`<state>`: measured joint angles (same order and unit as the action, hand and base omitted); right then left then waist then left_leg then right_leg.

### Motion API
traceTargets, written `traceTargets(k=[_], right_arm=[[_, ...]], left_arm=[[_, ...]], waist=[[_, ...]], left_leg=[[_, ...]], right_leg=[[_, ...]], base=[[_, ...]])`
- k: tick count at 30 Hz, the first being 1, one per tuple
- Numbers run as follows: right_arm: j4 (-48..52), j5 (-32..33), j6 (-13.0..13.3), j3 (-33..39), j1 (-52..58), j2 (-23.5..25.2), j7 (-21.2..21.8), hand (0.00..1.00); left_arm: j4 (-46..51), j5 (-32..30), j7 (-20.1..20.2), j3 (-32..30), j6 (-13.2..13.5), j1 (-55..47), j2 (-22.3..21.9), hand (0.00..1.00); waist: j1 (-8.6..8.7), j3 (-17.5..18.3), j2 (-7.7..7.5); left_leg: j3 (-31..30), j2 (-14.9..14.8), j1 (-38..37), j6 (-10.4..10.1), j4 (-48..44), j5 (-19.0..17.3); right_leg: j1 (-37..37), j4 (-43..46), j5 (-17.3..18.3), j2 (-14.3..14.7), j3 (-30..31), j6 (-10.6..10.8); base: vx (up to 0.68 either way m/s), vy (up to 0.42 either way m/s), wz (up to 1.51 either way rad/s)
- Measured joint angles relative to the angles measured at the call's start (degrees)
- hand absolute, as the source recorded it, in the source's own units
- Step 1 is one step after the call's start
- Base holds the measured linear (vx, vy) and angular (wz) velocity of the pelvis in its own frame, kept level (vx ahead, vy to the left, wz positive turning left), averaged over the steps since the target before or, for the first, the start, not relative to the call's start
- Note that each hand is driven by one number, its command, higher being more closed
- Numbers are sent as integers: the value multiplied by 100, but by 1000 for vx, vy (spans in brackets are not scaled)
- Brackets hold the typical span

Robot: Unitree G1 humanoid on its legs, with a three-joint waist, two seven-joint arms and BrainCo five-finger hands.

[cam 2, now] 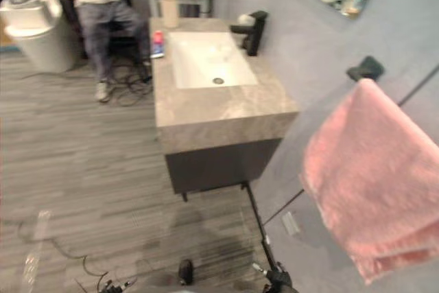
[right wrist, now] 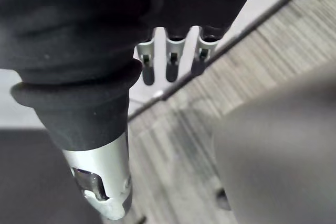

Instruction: Organize washtable

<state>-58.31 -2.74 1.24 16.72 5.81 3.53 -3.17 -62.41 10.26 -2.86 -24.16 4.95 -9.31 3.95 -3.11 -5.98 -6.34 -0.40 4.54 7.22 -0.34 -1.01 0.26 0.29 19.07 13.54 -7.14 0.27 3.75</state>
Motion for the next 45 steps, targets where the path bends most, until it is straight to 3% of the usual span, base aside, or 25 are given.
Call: traceTargets(k=[2, 5, 8, 17, 22, 24, 25, 26, 27, 29, 30, 31, 32, 33, 34, 35, 36, 37, 38, 39, 40, 41, 45], right_arm=[[-180, -236, -25, -171, -96, -81, 16, 0], [-184, -186, -19, -174, -135, -142, 11, 0], [-222, -119, -21, -185, -102, -150, -29, 0], [-224, -10, -1, -158, -44, -32, -42, 0], [-199, 44, 29, -378, -35, -53, -50, 0], [-153, 43, 27, -359, -50, -38, -57, 0], [-177, 45, 23, -329, -74, 0, -61, 0], [-174, 39, 14, -311, -106, 0, -58, 0], [-158, 35, -17, -274, -153, -86, -45, 0], [-166, 34, -26, -46, -191, -190, -50, 0], [-174, 35, -31, 170, -199, -206, -41, 0], [-208, 38, -30, 259, -231, -199, -44, 0], [-378, 49, -34, 440, -285, -113, -49, 0], [-529, 50, -6, 676, -331, -52, -60, 0], [-566, 65, -16, 833, -351, -58, -56, 0], [-530, 138, 3, 983, -310, -137, -52, 0], [-537, 165, -2, 1050, -298, -334, -59, 0], [-558, 171, -25, 1123, -296, -405, -55, 0], [-620, 175, -51, 1206, -299, -374, -53, 0], [-660, 235, -47, 1365, -310, -298, -48, 0], [-661, 236, -47, 1435, -311, -301, -52, 0], [-667, 265, -53, 1572, -308, -313, -60, 0], [-670, 333, -64, 1670, -286, -338, -157, 0]], left_arm=[[-64, 18, -27, 2, -8, 29, -6, 0], [-179, 96, -63, 37, -10, 22, -42, 0], [-242, 244, -63, 95, -4, -26, -45, 0], [-260, 699, -30, 98, 2, -76, -27, 0], [-86, 713, 10, 131, 0, 63, -44, 0], [-28, 778, 33, 97, -4, 59, -49, 0], [8, 905, 35, 73, -3, 86, -49, 0], [13, 1005, 39, 17, -3, 132, -65, 0], [8, 1057, 35, -71, -8, 115, -147, 0], [-9, 1046, 39, -43, -8, 22, -214, 0], [-25, 1038, 44, 10, -4, -8, -213, 0], [-48, 1038, 50, 54, 4, 15, -194, 0], [-54, 1024, 105, 148, 7, 130, -60, 0], [-124, 993, 166, 158, -30, 183, 40, 0], [-129, 982, 170, 156, -37, 160, 47, 0], [-156, 924, 170, 208, -71, 42, -29, 0], [-185, 921, 176, 381, -81, 33, -86, 0], [-169, 915, 200, 557, -82, 60, -72, 0], [-168, 875, 264, 668, -38, 154, -48, 0], [-172, 794, 287, 744, -33, 215, -20, 0], [-176, 766, 289, 799, -36, 221, -34, 0], [-190, 705, 325, 882, -58, 261, -71, 0], [-247, 693, 404, 887, -90, 313, -81, 0]], waist=[[-94, 9, -12], [-47, -49, 146], [-87, 19, 195], [-83, 24, 132], [-68, -18, 107], [-63, -34, 82], [-54, -98, -123], [-60, -140, -85], [-23, -174, -11], [3, -151, 263], [85, -157, 400], [130, -153, 385], [296, -128, 148], [227, -177, 45], [235, -179, 46], [311, -107, 224], [421, 10, 502], [453, 42, 637], [466, 74, 525], [536, 51, 524], [574, 92, 496], [552, 100, 573], [574, -3, 608]], left_leg=[[-153, -33, 58, -57, 464, 483], [-405, -154, -79, -186, 685, 667], [-462, -228, -195, -201, 687, 728], [-607, -181, -457, -133, 686, 970], [-990, 3, -290, -42, 655, 1077], [-340, -17, -167, 133, 585, 814], [329, -87, 79, 389, -28, 560], [982, -214, 349, 585, -930, 411], [1674, -505, 474, 581, -1855, -70], [1768, -524, 428, 646, -1858, -216], [1463, -391, 310, 572, -1375, -165], [1275, -277, 240, 497, -1008, 28], [1263, -102, 127, 25, -508, -92], [2004, -355, 313, 495, -1502, -778], [2274, -612, 309, 611, -2169, -927], [2567, -1082, 179, 490, -2515, -856], [2391, -1080, 68, 102, -2230, -927], [2327, -927, -72, 149, -1844, -902], [2136, -632, -231, 293, -1218, -619], [1851, -291, -387, 265, -383, -76], [1767, -239, -442, 250, -172, 27], [1670, -171, -623, 213, 431, 268], [1629, -129, -789, 183, 707, 331]], right_leg=[[168, -789, 71, 32, -104, 8], [294, -838, 44, 181, -316, -78], [480, -841, 99, 271, -452, -97], [854, -916, 107, 279, -560, -74], [851, -681, 330, 183, -1175, -79], [858, -641, 343, 74, -1544, -86], [854, -600, 325, -148, -1780, -111], [852, -466, 324, -300, -1980, -111], [871, -192, 325, -404, -2101, -109], [799, 101, 365, -334, -2110, -86], [730, -38, 412, -201, -1998, -164], [728, -370, 380, -60, -1915, -203], [729, -959, 11, -84, -1940, -292], [775, -971, -122, -337, -2275, -62], [832, -821, -126, -444, -2405, -59], [907, -697, -170, -407, -2709, -24], [919, -522, -116, -398, -2866, 38], [850, -494, -41, -441, -2873, 36], [826, -676, -45, -432, -2842, 6], [840, -1095, -241, -333, -2913, -113], [881, -1142, -352, -334, -2976, -21], [832, -1133, -520, -359, -3104, 84], [960, -1098, -597, -364, -3309, 44]], base=[[-158, -136, 23], [-139, -129, 30], [-49, -102, 25], [27, -41, 8], [6, -61, 61], [-32, -34, 75], [35, 18, 74], [105, 41, 84], [134, 79, 58], [61, 120, 56], [-21, 109, 79], [-25, 85, 120], [2, 19, 118], [27, 3, 93], [70, -6, 59], [57, 135, 82], [23, 194, 112], [-18, 262, 125], [-69, 131, 138], [-81, 61, 127], [-114, 14, 110], [-126, 44, 67], [-149, 39, 20]])
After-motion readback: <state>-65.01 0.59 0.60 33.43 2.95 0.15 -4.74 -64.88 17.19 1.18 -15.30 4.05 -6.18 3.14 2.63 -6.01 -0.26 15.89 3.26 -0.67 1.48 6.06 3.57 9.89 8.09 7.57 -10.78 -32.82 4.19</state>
